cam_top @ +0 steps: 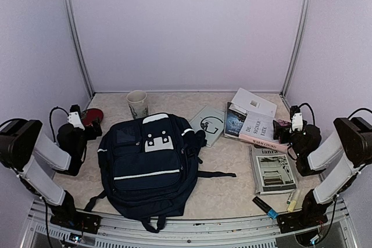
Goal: Pack the student bag
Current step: Pick up the student bag from the center of the board.
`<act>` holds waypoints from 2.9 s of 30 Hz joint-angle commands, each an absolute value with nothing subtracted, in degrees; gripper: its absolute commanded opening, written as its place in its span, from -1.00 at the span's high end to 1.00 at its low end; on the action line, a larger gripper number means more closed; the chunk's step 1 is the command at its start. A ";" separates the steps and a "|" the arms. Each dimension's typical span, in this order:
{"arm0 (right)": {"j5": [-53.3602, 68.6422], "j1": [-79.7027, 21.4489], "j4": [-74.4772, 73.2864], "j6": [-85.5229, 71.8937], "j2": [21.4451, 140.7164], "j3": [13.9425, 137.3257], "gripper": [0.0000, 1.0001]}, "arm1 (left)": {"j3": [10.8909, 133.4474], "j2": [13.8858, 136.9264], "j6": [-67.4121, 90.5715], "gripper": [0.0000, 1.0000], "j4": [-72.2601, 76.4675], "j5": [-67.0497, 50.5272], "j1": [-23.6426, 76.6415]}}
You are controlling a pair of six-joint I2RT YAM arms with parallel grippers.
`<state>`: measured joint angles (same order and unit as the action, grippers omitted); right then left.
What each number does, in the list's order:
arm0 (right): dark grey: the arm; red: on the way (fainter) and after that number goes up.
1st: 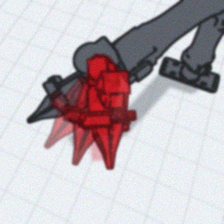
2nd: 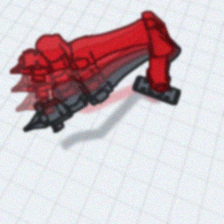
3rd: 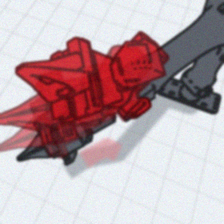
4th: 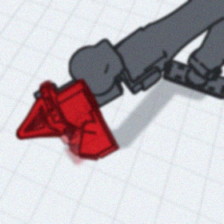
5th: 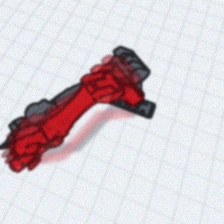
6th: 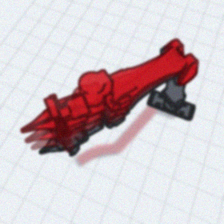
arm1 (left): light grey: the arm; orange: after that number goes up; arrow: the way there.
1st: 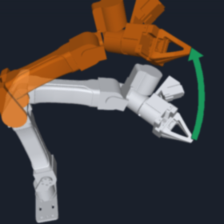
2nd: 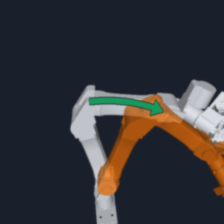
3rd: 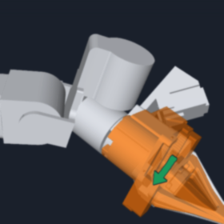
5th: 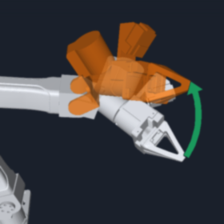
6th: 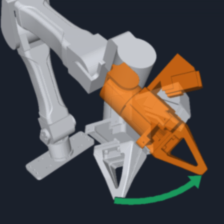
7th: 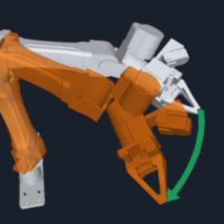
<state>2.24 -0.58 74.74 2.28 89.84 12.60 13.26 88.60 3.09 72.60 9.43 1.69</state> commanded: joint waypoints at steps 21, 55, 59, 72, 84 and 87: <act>8.47 0.00 40.16 -5.96 61.55 21.72 -1.00 | 27.29 69.62 5.24 -0.98 48.53 10.03 8.57; 27.10 -44.69 2.87 -31.20 101.58 56.90 -0.48 | 60.86 101.06 -10.40 -0.98 -28.05 -3.24 52.03; 29.46 -44.82 3.49 -32.86 105.90 57.72 -0.50 | 60.64 100.95 -9.14 -0.92 -27.44 -1.98 51.48; 37.45 -44.82 9.23 -35.13 111.49 61.06 0.44 | 60.14 92.06 -7.85 -0.92 -23.98 -5.45 48.43; 21.87 -44.81 -15.71 -9.10 99.13 73.83 1.00 | 58.43 73.33 -12.83 -0.92 -18.60 -1.83 49.30; 17.76 -44.78 -21.47 -1.20 96.63 79.20 1.00 | 59.01 67.76 -13.46 -0.94 -18.29 -2.63 49.22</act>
